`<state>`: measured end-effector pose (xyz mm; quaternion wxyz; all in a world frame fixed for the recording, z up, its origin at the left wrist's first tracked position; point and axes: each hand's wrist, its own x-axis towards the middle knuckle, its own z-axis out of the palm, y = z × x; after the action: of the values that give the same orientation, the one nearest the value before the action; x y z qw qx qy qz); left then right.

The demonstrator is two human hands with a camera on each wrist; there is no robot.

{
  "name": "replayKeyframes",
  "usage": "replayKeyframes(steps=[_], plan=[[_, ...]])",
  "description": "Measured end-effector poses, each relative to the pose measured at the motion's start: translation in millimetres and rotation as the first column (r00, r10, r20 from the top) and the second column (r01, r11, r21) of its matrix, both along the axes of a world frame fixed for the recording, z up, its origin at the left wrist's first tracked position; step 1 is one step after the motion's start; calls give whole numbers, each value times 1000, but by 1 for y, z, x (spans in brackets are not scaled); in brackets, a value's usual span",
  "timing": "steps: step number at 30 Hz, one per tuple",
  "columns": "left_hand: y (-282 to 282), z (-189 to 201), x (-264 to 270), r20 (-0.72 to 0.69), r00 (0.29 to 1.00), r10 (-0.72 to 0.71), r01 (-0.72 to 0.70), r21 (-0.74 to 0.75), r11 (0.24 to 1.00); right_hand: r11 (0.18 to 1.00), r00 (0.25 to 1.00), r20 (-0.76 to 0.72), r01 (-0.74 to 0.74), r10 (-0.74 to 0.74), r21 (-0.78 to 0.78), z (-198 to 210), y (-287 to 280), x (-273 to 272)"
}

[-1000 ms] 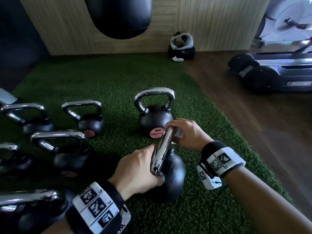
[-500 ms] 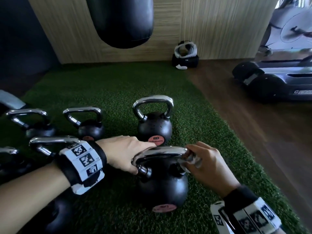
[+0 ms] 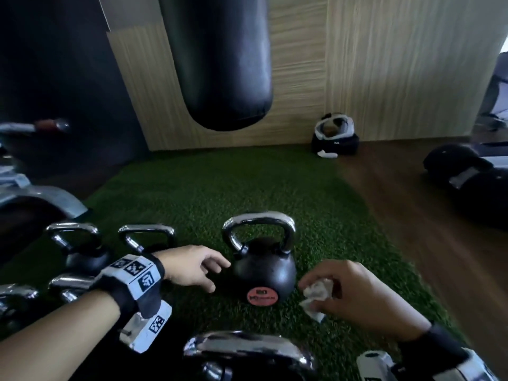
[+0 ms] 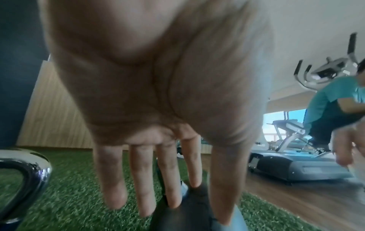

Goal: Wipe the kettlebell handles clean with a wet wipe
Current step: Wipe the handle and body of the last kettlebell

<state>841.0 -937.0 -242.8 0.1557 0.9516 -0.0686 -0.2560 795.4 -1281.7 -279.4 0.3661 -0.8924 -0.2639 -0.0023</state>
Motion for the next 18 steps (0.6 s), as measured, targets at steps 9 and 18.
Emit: replayKeyframes(steps=[9,18], plan=[[-7,-47,69,95,915,392,-387,-68,919,875,960,-166,273,-224,399,-17,13,78],[-17,-69,79,-91,879,468,-473,-286,833,939,968,-116,244,-222,243,11,37,121]])
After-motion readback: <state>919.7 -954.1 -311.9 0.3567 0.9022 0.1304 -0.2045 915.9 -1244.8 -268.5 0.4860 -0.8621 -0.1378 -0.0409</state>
